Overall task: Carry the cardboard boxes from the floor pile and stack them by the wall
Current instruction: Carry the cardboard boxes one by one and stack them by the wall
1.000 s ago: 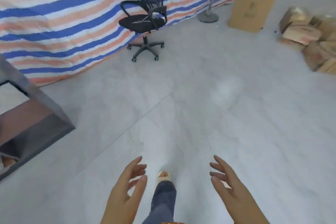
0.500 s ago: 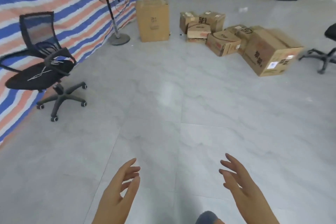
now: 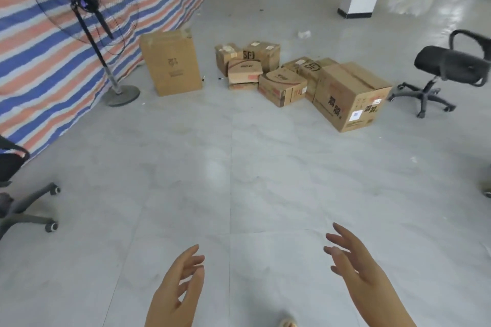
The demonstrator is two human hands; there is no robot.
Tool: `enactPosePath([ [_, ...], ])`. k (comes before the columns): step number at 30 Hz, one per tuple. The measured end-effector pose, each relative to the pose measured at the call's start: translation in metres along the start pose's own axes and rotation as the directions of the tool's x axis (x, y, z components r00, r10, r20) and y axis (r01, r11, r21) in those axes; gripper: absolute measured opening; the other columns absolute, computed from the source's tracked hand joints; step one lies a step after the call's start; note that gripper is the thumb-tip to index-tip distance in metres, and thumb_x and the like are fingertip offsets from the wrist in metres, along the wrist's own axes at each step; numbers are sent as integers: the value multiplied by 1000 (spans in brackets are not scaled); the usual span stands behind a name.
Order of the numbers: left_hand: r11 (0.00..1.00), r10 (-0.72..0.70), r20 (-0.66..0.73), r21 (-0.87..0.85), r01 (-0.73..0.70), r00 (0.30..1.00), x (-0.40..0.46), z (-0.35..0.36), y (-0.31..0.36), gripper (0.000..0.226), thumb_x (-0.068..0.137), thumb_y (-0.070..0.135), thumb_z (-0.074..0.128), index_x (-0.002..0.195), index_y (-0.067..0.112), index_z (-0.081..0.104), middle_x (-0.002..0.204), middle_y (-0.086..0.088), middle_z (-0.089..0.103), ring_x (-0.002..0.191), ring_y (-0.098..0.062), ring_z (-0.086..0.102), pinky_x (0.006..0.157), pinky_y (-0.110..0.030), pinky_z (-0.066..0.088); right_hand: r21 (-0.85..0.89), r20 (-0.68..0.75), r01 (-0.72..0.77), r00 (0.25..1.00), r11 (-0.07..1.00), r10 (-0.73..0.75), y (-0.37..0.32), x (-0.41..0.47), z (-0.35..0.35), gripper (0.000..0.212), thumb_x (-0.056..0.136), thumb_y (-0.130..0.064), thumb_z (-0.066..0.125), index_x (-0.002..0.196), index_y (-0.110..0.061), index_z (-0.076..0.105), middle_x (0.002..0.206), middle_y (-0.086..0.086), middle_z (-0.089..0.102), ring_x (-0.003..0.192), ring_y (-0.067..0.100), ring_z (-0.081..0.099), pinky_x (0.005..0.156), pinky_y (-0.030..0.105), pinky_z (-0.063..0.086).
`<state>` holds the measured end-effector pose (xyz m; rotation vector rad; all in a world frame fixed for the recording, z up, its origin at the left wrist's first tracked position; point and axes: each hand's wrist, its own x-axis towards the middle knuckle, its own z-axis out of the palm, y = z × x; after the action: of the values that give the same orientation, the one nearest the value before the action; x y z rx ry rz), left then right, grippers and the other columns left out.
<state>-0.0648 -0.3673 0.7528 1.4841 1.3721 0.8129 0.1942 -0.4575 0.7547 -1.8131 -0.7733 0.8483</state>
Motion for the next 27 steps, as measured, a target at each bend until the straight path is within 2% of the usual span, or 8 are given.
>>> enactPosePath([
  [5, 999, 35, 90, 4, -35, 995, 90, 69, 38, 37, 91, 4, 54, 111, 35, 57, 105, 7, 67, 93, 7, 60, 75, -1, 43, -21, -24, -36, 999, 999, 35, -5, 95, -40, 39, 96, -17, 52, 120, -47, 48, 119, -20, 60, 106, 1, 61, 94, 35, 49],
  [9, 999, 31, 140, 17, -34, 990, 161, 109, 52, 37, 91, 3, 54, 111, 34, 58, 105, 6, 68, 94, 5, 61, 77, -2, 44, -5, -83, -90, 993, 996, 89, -2, 160, -53, 39, 95, -16, 53, 117, -48, 49, 119, -18, 62, 106, 6, 62, 92, 39, 51],
  [13, 999, -24, 179, 26, 20, 984, 241, 148, 58, 33, 91, 2, 53, 112, 27, 59, 105, 5, 67, 100, -13, 63, 76, -7, 46, 26, -152, -139, 978, 990, 141, -2, 235, -56, 40, 95, -14, 54, 116, -48, 49, 118, -16, 63, 103, 5, 64, 93, 42, 51],
  [15, 1000, -14, 198, 26, 9, 980, 294, 170, 68, 32, 91, 3, 53, 111, 28, 59, 105, 5, 67, 101, -16, 63, 75, -8, 45, 49, -200, -145, 968, 988, 152, -8, 283, -59, 39, 95, -14, 53, 116, -47, 49, 119, -15, 63, 103, 6, 64, 94, 43, 51],
  [19, 995, 71, 264, 44, -85, 962, 403, 203, 116, 32, 92, 7, 54, 112, 32, 58, 106, 7, 67, 98, -2, 62, 75, 1, 41, 91, -279, -118, 950, 989, 139, -35, 375, -69, 38, 95, -16, 52, 118, -45, 49, 118, -14, 62, 106, 11, 63, 94, 47, 50],
  [22, 984, 121, 346, 80, -157, 930, 484, 235, 150, 31, 93, 11, 53, 116, 32, 56, 109, 10, 65, 96, 11, 57, 77, 1, 40, 112, -338, -108, 931, 988, 140, -51, 433, -84, 39, 95, -17, 52, 119, -48, 48, 119, -16, 61, 106, 8, 63, 94, 44, 50],
  [24, 966, 145, 427, 134, -221, 892, 525, 263, 168, 32, 94, 15, 53, 120, 33, 53, 111, 13, 62, 100, 14, 53, 80, -1, 40, 123, -374, -122, 914, 985, 160, -52, 461, -100, 40, 95, -17, 52, 120, -48, 47, 120, -16, 61, 106, 6, 63, 94, 41, 50],
  [27, 945, 165, 510, 162, -282, 844, 568, 315, 188, 34, 93, 18, 54, 122, 36, 51, 111, 14, 62, 103, 16, 51, 80, -8, 40, 160, -464, -155, 860, 975, 213, -43, 497, -131, 38, 94, -16, 52, 117, -48, 49, 118, -14, 63, 106, 11, 63, 93, 45, 50],
])
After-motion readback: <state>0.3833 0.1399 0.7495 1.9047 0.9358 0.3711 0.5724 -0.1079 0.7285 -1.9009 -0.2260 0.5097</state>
